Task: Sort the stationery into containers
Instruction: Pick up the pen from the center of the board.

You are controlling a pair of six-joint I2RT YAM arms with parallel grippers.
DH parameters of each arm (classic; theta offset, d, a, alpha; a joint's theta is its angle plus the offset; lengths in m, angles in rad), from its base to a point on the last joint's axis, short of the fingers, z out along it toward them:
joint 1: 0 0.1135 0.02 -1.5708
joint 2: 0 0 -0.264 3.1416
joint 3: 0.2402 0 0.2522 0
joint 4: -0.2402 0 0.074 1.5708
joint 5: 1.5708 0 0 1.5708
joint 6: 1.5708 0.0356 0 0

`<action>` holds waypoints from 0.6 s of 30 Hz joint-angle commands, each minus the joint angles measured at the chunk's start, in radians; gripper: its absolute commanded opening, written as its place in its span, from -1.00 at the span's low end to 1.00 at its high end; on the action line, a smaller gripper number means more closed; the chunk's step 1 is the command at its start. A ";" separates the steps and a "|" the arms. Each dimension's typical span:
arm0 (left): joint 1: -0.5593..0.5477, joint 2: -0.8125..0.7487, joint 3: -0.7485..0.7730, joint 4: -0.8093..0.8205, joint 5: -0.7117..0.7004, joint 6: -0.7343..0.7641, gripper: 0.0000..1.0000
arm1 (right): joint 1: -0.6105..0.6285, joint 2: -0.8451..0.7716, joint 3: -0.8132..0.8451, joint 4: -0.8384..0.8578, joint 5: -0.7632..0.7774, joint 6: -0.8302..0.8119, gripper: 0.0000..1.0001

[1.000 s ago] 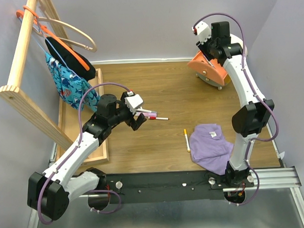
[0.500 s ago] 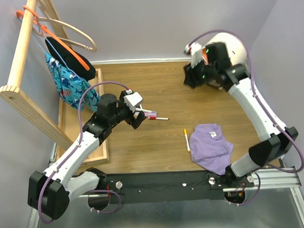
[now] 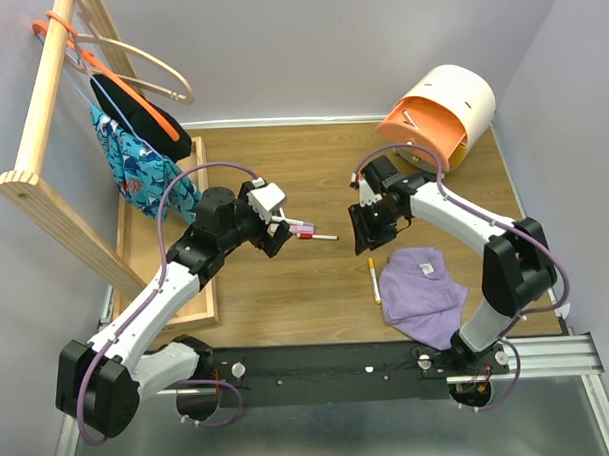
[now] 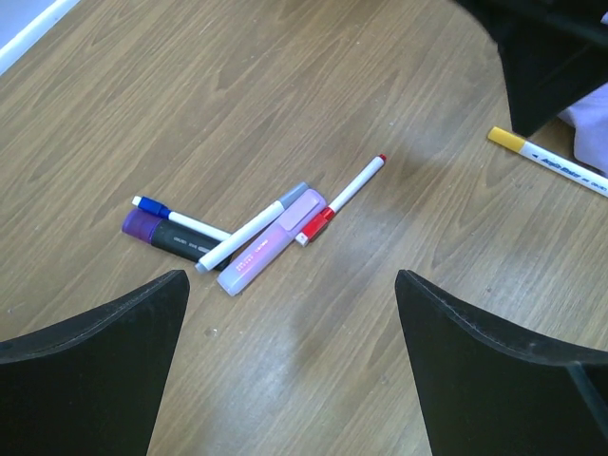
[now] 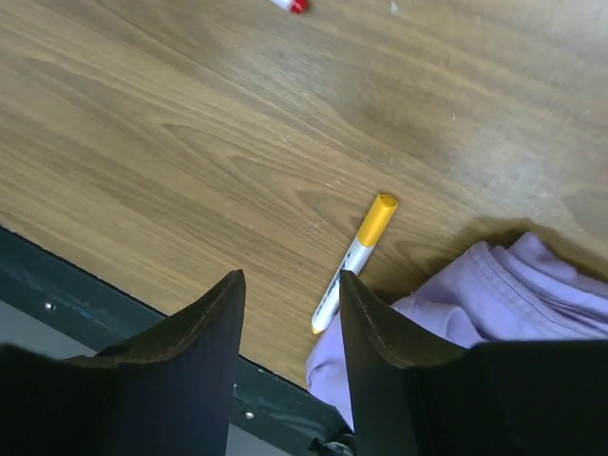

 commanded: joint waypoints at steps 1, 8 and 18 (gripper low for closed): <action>0.007 -0.019 0.009 -0.013 -0.017 -0.003 0.97 | 0.007 0.078 -0.023 -0.013 0.022 0.077 0.03; 0.029 -0.028 0.006 -0.013 -0.015 -0.014 0.97 | 0.009 0.136 -0.040 -0.013 0.045 0.107 0.03; 0.033 -0.043 -0.014 0.006 -0.014 -0.029 0.97 | 0.009 0.182 -0.072 -0.003 0.103 0.107 0.01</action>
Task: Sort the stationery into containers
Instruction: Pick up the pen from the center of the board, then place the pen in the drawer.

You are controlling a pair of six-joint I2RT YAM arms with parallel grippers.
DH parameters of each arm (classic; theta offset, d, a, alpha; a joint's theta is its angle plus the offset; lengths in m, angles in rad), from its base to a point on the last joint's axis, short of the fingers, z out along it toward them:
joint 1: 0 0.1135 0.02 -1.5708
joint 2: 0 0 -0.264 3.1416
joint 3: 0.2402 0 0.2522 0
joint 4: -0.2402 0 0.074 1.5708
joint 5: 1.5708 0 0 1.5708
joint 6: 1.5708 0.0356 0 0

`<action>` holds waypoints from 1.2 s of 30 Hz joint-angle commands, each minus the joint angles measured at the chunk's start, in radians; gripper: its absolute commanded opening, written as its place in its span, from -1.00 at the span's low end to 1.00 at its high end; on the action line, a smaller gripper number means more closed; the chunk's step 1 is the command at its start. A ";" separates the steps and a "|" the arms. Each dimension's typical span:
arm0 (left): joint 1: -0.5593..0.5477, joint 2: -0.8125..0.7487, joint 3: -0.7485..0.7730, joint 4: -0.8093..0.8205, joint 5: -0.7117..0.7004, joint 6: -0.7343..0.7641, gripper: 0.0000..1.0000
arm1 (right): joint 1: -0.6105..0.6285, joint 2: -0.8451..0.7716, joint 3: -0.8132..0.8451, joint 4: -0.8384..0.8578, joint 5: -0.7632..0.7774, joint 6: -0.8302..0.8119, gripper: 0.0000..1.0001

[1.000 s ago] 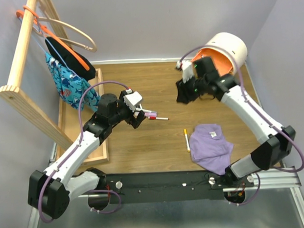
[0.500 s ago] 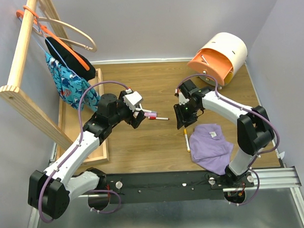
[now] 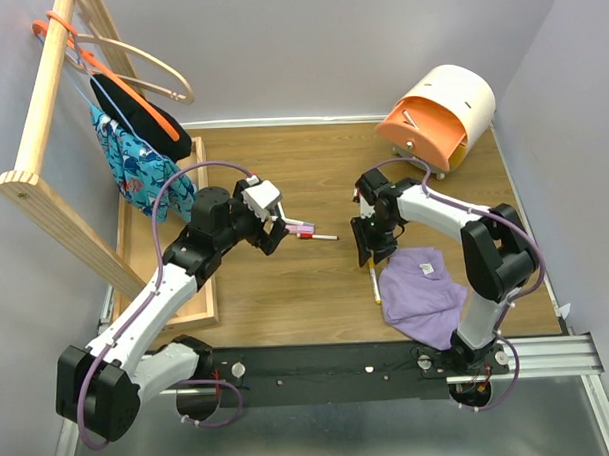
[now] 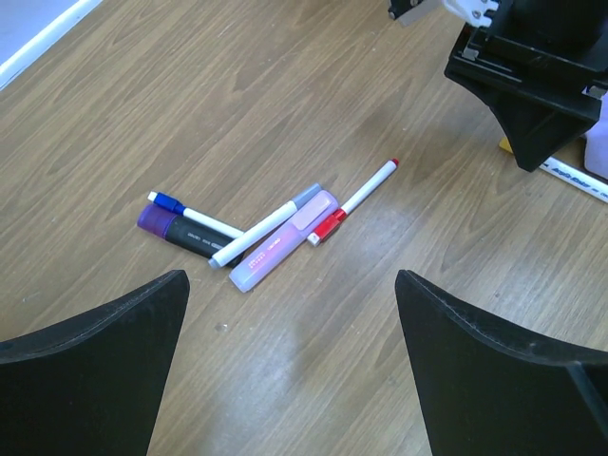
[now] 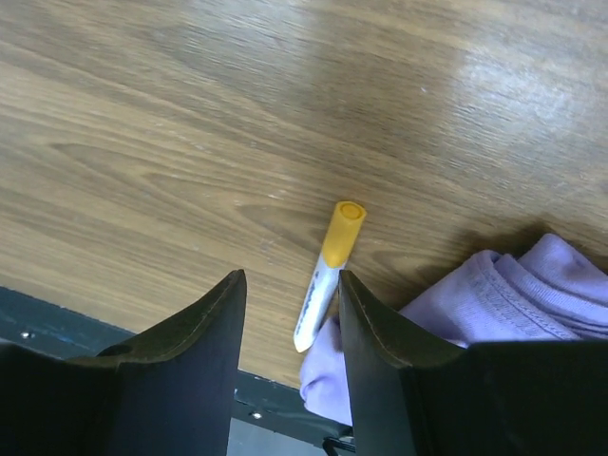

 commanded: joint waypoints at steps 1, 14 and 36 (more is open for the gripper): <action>0.006 -0.028 -0.016 0.008 -0.012 -0.022 0.97 | 0.008 0.039 -0.028 -0.002 0.060 0.012 0.01; 0.022 -0.041 -0.030 0.028 -0.012 -0.038 0.97 | 0.023 0.127 0.008 0.020 0.071 -0.069 -0.92; -0.061 0.011 0.025 -0.039 0.128 0.272 0.97 | -0.154 0.114 1.089 0.018 0.140 -0.552 -0.99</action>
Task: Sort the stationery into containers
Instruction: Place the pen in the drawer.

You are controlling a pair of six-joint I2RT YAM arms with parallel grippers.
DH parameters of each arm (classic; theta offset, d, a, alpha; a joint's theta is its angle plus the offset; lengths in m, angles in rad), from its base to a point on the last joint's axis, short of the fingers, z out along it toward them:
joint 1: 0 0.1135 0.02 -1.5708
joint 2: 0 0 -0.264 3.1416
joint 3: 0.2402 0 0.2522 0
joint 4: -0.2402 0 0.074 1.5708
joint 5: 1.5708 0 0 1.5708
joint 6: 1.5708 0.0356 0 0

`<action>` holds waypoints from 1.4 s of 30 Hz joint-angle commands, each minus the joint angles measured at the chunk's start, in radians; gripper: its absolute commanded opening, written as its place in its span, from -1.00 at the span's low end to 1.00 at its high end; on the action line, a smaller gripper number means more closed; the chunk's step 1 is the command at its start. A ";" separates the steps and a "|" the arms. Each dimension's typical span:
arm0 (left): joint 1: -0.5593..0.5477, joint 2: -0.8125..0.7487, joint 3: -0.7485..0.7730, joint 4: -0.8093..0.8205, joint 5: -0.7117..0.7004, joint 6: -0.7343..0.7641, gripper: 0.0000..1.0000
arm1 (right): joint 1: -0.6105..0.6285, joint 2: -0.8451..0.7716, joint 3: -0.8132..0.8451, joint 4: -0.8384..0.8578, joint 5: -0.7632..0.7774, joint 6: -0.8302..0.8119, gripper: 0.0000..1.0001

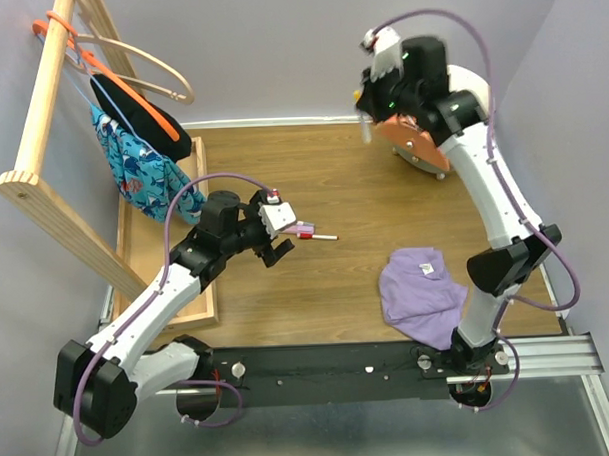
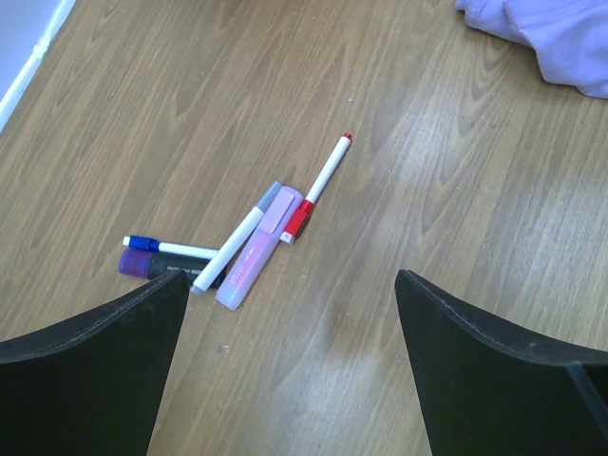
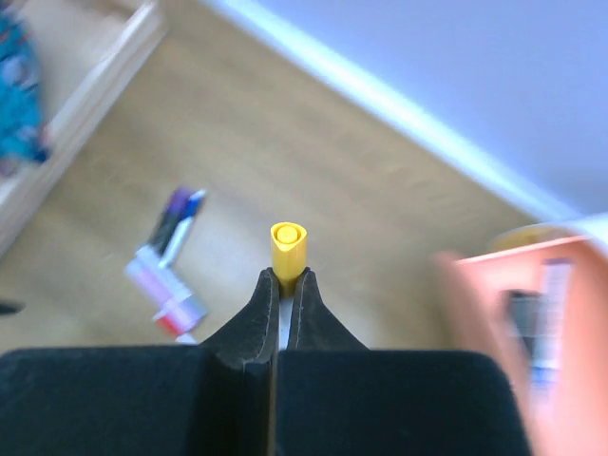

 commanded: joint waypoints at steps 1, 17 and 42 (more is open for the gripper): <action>-0.006 0.006 0.020 0.034 0.028 0.021 0.97 | -0.093 0.112 0.231 -0.045 0.126 -0.183 -0.99; -0.006 0.008 0.015 0.042 0.017 -0.007 0.97 | -0.135 0.144 0.084 0.110 0.431 -0.519 -0.99; -0.006 0.000 0.041 0.042 -0.076 -0.062 0.97 | -0.118 0.036 -0.035 -0.143 -0.126 -0.420 -0.07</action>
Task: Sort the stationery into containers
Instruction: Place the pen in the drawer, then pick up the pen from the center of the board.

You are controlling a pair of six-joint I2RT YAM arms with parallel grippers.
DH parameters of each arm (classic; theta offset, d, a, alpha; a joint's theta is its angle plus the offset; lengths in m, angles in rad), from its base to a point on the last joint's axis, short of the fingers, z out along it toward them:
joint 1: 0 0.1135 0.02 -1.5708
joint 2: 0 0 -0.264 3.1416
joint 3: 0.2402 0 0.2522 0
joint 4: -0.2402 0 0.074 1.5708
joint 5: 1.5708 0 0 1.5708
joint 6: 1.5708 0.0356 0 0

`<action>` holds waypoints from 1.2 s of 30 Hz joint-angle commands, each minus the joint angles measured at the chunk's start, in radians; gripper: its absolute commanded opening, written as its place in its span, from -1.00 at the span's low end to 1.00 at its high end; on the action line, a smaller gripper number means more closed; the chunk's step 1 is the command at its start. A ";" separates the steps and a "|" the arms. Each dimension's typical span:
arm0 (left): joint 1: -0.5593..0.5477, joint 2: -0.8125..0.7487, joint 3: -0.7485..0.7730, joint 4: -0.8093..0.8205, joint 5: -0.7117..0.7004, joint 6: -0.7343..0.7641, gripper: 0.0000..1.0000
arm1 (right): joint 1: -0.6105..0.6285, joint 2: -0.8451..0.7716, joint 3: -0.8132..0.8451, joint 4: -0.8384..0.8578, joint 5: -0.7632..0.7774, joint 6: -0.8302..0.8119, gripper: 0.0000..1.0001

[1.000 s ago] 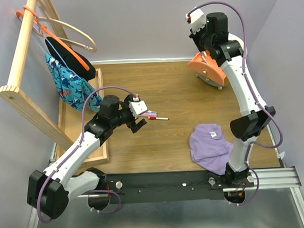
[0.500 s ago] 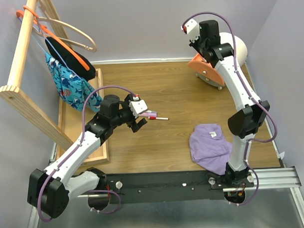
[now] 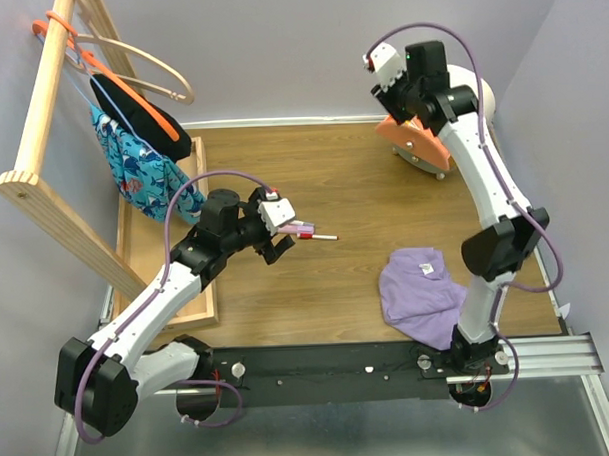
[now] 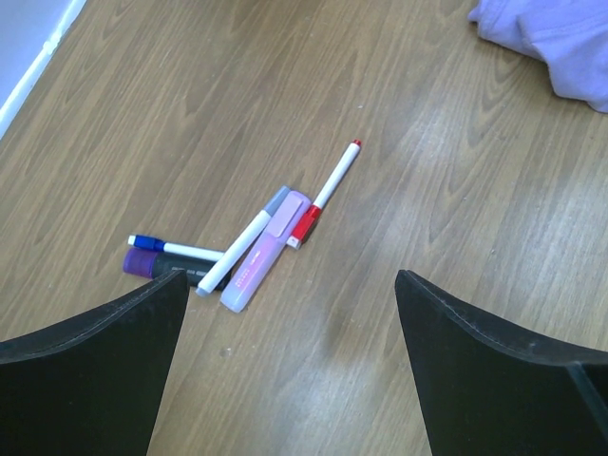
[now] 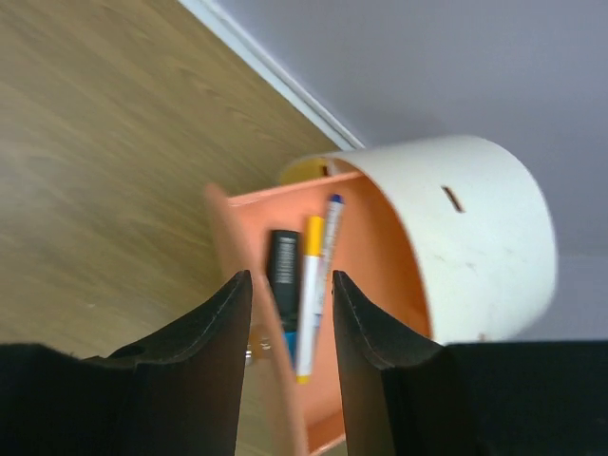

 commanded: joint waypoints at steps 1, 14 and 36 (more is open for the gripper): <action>-0.005 -0.026 0.046 0.002 -0.095 -0.046 0.97 | 0.027 -0.132 -0.204 -0.107 -0.523 0.026 -0.08; -0.005 -0.152 0.024 -0.271 -0.104 0.114 0.97 | 0.171 0.071 -0.425 -0.109 -0.753 -0.171 0.07; 0.016 -0.153 0.058 -0.329 -0.130 0.129 0.97 | 0.349 0.190 -0.593 0.301 -0.486 -0.123 -0.15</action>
